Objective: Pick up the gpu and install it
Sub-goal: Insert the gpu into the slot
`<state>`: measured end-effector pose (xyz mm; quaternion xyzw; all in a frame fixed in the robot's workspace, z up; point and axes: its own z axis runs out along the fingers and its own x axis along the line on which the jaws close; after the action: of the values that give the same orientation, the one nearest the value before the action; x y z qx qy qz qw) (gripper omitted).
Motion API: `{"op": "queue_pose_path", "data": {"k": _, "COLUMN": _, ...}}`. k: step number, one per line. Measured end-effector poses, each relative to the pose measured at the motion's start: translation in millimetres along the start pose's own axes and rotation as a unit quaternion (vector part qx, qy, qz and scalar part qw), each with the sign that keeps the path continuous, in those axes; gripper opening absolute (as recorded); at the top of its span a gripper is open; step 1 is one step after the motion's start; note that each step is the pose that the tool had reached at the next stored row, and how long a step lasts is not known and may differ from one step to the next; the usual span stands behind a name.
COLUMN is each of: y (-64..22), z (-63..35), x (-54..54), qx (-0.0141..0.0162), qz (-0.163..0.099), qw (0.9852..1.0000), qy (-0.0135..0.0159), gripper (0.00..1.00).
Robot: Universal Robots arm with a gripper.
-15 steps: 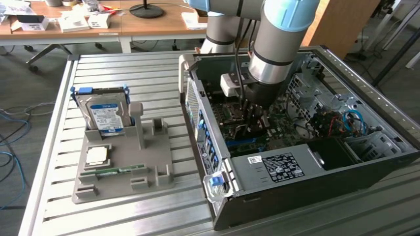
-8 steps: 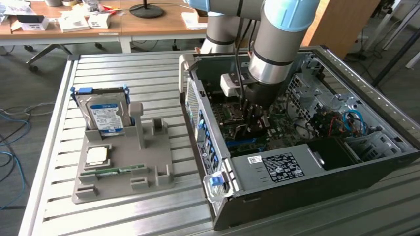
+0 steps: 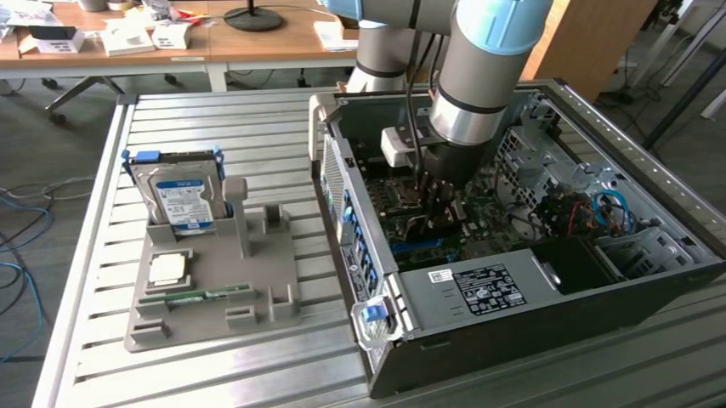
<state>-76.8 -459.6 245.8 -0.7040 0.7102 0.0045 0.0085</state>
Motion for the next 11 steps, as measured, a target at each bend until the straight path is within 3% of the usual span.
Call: {"op": "queue_pose_path", "data": {"k": 11, "y": -2.6, "z": 0.0, "x": 0.0, "qx": 0.0, "qz": 0.0, "qw": 1.0, "qy": 0.0001, "gripper": 0.26}}
